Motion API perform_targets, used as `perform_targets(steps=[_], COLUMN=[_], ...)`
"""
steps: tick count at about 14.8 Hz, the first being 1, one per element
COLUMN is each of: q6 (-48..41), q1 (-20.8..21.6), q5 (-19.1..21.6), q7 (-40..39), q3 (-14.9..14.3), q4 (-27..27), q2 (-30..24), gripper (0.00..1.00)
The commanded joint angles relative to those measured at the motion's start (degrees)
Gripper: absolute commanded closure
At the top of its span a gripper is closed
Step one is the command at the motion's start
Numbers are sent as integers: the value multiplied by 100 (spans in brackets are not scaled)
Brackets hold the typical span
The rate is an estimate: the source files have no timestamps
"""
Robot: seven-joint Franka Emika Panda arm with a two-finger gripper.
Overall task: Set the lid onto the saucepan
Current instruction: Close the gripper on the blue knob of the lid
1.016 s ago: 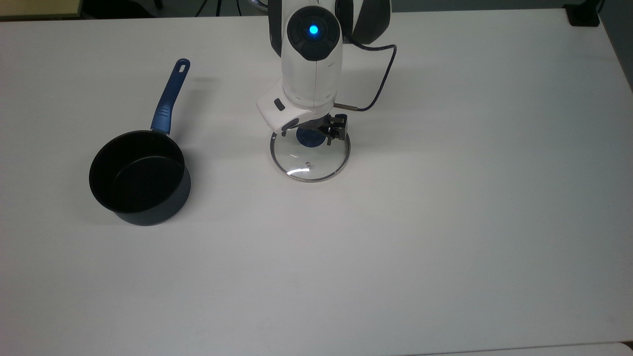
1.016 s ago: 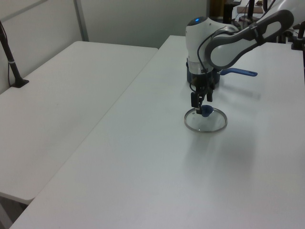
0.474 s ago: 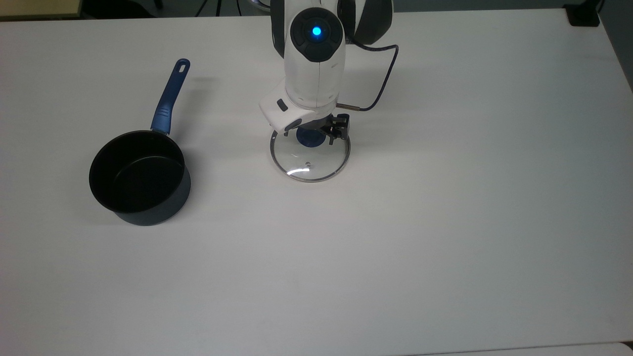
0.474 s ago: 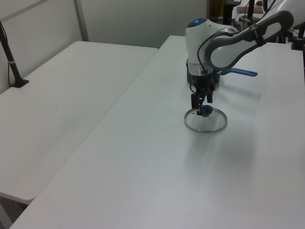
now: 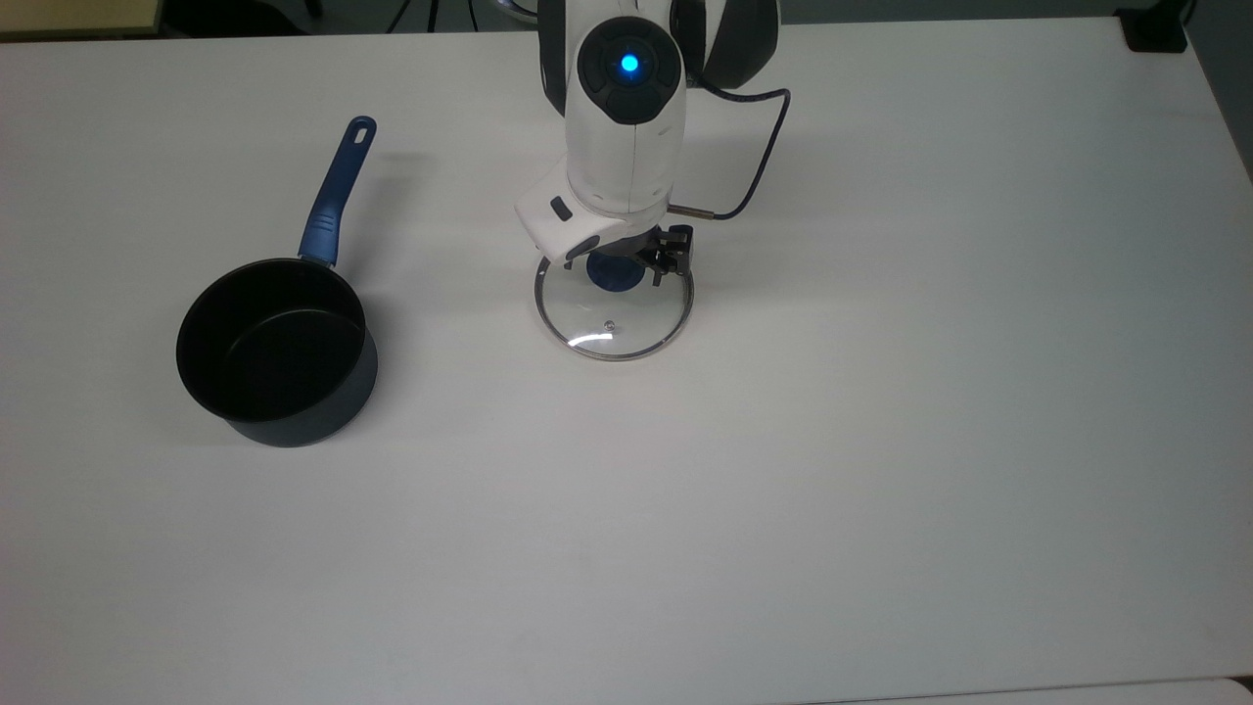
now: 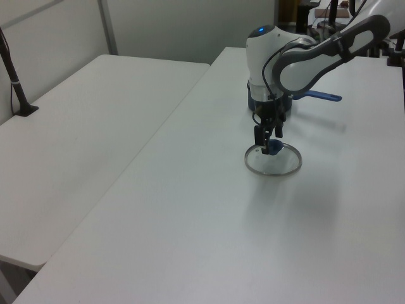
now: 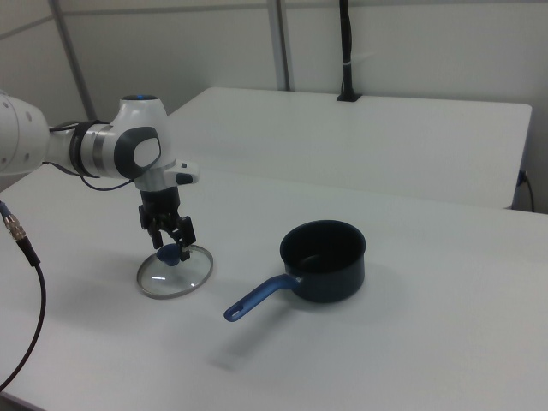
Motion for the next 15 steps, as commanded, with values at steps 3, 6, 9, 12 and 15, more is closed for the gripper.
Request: perform_targets(steps=[3, 6, 9, 12, 15], q6=[79, 79, 79, 79, 79], q1=[73, 108, 117, 117, 117], q5=[-56, -65, -187, -223, -223], q7=[136, 136, 320, 382, 391], q3=[-6, -6, -6, -6, -6], q4=[-150, -150, -150, -141, -141], q2=[-95, -95, -95, -112, -130], gripper=[19, 26, 33, 36, 45])
